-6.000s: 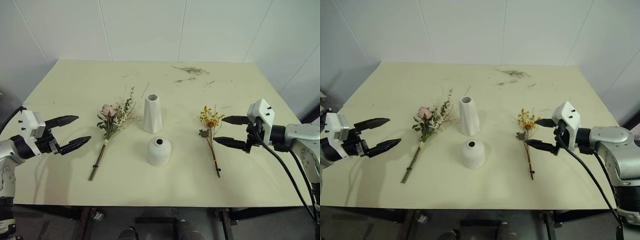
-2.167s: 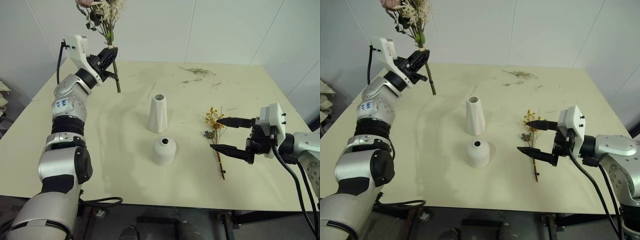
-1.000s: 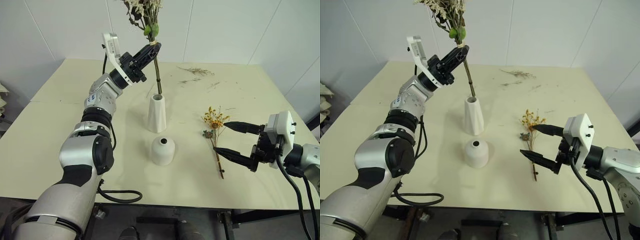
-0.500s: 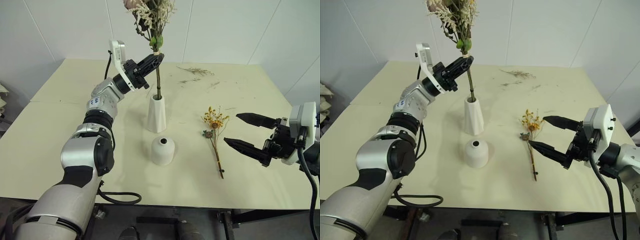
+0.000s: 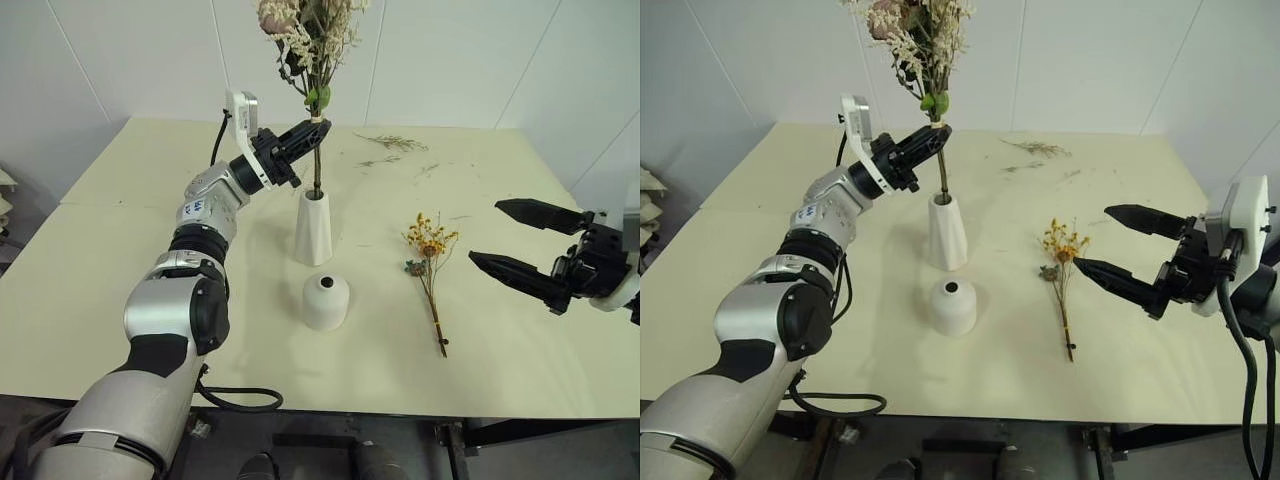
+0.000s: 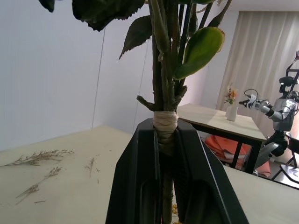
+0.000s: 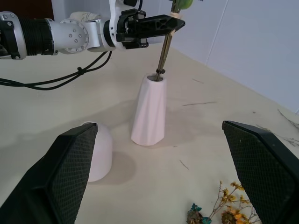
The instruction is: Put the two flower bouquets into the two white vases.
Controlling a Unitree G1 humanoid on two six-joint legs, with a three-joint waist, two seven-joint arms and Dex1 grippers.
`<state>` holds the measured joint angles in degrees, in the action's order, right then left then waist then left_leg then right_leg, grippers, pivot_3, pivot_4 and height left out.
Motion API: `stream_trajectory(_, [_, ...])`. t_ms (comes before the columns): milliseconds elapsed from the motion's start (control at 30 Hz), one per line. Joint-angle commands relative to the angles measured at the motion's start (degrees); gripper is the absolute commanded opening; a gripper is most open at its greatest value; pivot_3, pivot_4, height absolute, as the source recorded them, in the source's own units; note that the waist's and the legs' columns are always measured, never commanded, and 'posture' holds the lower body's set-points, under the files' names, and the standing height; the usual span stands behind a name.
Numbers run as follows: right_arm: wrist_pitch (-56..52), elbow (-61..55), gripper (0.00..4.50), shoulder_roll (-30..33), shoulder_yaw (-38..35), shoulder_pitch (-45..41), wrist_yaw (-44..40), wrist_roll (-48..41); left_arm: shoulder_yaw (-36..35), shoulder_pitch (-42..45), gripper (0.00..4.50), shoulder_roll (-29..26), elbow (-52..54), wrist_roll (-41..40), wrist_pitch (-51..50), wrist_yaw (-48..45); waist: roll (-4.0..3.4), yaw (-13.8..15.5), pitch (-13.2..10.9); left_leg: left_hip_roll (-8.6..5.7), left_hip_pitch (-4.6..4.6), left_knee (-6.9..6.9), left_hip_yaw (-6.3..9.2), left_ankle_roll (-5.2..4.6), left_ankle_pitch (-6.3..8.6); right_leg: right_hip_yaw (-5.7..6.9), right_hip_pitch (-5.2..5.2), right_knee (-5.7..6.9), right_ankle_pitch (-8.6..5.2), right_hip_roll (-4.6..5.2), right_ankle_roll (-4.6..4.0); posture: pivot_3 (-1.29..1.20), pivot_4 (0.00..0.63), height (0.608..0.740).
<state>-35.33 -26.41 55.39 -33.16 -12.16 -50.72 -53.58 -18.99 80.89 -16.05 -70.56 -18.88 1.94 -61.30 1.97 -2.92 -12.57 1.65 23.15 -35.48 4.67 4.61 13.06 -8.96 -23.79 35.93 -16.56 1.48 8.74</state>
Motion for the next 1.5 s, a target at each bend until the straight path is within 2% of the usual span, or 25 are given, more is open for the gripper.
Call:
stream_trajectory(33, [0.1, 0.2, 4.5, 1.5, -3.6, -0.5, -1.1, -1.6, 0.6, 0.3, 0.1, -0.2, 0.7, 0.7, 1.2, -0.2, 0.0, 0.0, 0.0, 0.0, 0.0, 0.0, 0.0, 0.0, 0.0, 0.0, 0.0, 0.0, 0.0, 0.0, 0.0, 0.0, 0.15, 0.74])
stream_trajectory(200, [0.3, 1.4, 4.5, 2.2, -4.6, -0.2, -2.1, -1.2, 0.7, -0.3, 0.1, -0.1, 0.8, 1.0, 1.4, -0.4, 0.0, 0.0, 0.0, 0.0, 0.0, -0.01, 0.0, 0.0, 0.0, 0.0, 0.0, 0.01, 0.0, 0.0, 0.0, 0.0, 0.15, 0.74])
stream_trajectory(267, [0.3, 1.9, 4.5, 2.3, -5.0, 0.0, -2.6, -1.1, 0.9, -0.5, 0.84, 0.0, 0.8, 1.2, 1.3, -0.5, 0.0, 0.0, 0.0, 0.0, 0.0, -0.01, 0.0, 0.0, 0.0, 0.0, 0.0, 0.01, 0.0, 0.0, 0.0, 0.0, 0.15, 0.74])
stream_trajectory(333, [0.2, 2.5, 4.5, 2.4, -5.5, 0.3, -3.0, -0.9, 1.1, -0.6, 1.34, 0.1, 0.7, 1.3, 1.4, -0.5, 0.0, 0.0, 0.0, 0.0, 0.0, -0.01, 0.0, 0.0, 0.0, 0.0, 0.0, 0.01, 0.0, 0.0, 0.0, 0.0, 0.15, 0.74])
stream_trajectory(667, [0.9, 2.7, 4.5, 2.3, -6.6, 2.9, -4.2, 0.5, 1.3, -1.1, 4.49, 0.3, 0.9, 1.3, 1.3, -0.3, 0.0, -0.1, 0.0, 0.0, -0.01, -0.01, 0.0, 0.0, 0.0, 0.0, 0.0, 0.02, 0.0, 0.0, 0.0, 0.0, 0.15, 0.74])
stream_trajectory(967, [1.2, 2.5, 4.5, 2.5, -6.2, 3.9, -4.1, 1.1, 3.8, -1.4, 4.49, -1.6, 1.6, 2.9, -0.9, -3.9, 0.0, -0.1, 0.0, 0.0, -0.01, -0.01, 0.0, 0.0, 0.0, 0.0, 0.01, 0.02, 0.0, 0.0, 0.0, 0.0, 0.15, 0.74])
stream_trajectory(1200, [1.0, 3.3, 4.5, 3.2, -5.9, 3.7, -4.7, 1.4, 6.5, -2.1, 4.49, -6.5, 2.5, 5.0, 0.3, -11.9, 0.0, -0.3, 0.0, 0.0, -0.02, -0.01, 0.0, 0.0, 0.0, 0.0, 0.0, 0.02, 0.0, -0.01, 0.0, 0.0, 0.15, 0.74])
stream_trajectory(1500, [0.5, 4.3, 4.5, 3.9, -4.4, 2.6, -5.1, 2.2, 7.5, -1.6, 4.49, -12.6, 2.4, 6.5, 3.8, -15.2, 0.0, -0.2, 0.0, 0.0, -0.02, -0.01, 0.0, 0.0, 0.0, 0.0, 0.01, 0.02, 0.0, -0.01, 0.0, 0.0, 0.15, 0.74])
